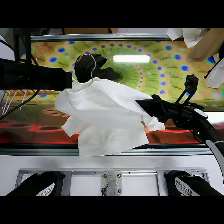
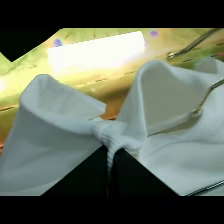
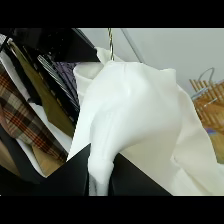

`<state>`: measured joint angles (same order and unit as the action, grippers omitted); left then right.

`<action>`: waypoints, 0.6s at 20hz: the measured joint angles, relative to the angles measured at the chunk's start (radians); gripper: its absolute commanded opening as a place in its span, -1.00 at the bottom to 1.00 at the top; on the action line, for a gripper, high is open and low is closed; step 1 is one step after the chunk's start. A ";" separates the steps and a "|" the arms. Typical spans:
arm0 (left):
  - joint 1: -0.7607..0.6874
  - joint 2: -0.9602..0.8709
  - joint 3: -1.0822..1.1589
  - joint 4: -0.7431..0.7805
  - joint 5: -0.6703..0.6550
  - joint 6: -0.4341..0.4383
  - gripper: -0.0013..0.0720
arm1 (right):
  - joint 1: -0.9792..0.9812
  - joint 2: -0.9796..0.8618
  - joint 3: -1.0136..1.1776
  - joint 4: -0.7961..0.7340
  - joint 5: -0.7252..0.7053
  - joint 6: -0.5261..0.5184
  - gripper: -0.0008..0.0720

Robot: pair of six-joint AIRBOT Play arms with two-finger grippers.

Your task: Fold the clothes and pants, and hang the long-sleeved shirts on hangers.

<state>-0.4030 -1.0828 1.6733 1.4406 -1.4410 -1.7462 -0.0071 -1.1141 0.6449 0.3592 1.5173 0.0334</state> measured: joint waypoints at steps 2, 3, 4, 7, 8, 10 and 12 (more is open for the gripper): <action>-0.041 -0.023 0.048 0.003 -0.015 -0.007 -0.92 | 0.032 -0.006 0.000 0.010 -0.008 -0.004 -0.90; -0.057 -0.031 0.068 0.003 -0.024 -0.008 -0.92 | 0.043 -0.007 0.000 0.017 -0.011 -0.006 -0.90; -0.070 -0.038 0.084 0.005 -0.034 -0.011 -0.92 | 0.050 -0.008 0.000 0.024 -0.012 -0.007 -0.90; -0.094 -0.048 0.109 0.008 -0.057 -0.015 -0.92 | 0.062 -0.008 0.000 0.045 -0.017 -0.007 -0.90; -0.098 -0.050 0.113 0.008 -0.068 -0.015 -0.92 | 0.064 -0.009 0.000 0.053 -0.019 -0.007 -0.90; -0.102 -0.051 0.118 0.007 -0.090 -0.014 -0.88 | 0.066 -0.009 0.000 0.069 -0.021 -0.006 -0.90; -0.105 -0.050 0.121 0.006 -0.112 -0.014 0.37 | 0.068 -0.009 0.000 0.083 -0.021 -0.006 -0.90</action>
<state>-0.5076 -1.1332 1.7939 1.4467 -1.5528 -1.7607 0.0608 -1.1229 0.6445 0.4419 1.4960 0.0277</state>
